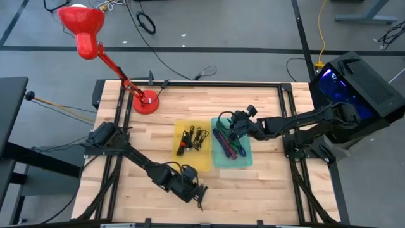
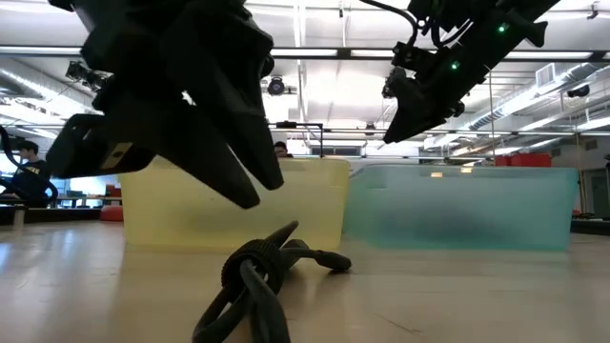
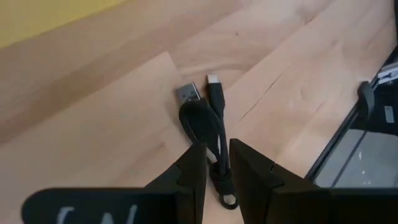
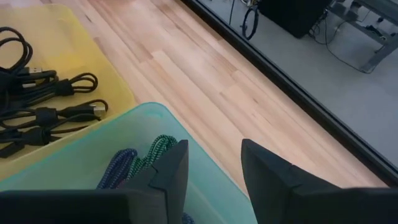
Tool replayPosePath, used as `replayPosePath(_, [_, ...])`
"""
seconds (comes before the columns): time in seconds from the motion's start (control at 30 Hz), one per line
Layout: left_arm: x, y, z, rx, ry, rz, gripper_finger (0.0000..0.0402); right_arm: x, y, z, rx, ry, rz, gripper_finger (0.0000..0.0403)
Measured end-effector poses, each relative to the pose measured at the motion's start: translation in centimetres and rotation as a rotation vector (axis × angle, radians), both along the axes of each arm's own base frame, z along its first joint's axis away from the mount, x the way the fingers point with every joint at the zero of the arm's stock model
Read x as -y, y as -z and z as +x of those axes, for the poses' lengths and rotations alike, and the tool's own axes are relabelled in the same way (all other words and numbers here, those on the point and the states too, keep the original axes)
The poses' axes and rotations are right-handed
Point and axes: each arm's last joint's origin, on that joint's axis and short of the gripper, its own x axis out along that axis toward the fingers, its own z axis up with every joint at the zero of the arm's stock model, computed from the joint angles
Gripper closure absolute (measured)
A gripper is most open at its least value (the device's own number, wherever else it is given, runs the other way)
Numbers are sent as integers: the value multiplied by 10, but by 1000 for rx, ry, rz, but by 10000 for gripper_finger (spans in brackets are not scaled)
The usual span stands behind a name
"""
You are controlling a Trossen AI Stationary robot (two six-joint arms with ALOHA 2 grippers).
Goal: Pick & Place USB Port
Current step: Put the black charger cable into the yellow bin
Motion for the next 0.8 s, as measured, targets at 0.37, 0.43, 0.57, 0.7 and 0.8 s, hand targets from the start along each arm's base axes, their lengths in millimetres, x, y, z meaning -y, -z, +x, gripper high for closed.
replayPosePath(0.37, [4,6,5,28,10,-30,329,0,1,-1,-21,-9,-9,252])
replayPosePath(0.43, [5,11,5,21,11,-25,329,0,1,-1,-22,-9,-10,252])
replayPosePath(0.57, [7,17,9,35,23,-40,329,0,1,-1,-20,-9,-10,252])
replayPosePath(0.7, [6,20,10,25,28,-36,329,0,0,0,-16,-9,-10,252])
replayPosePath(0.8, [5,26,11,12,29,-34,329,0,0,0,-15,-9,-10,252])
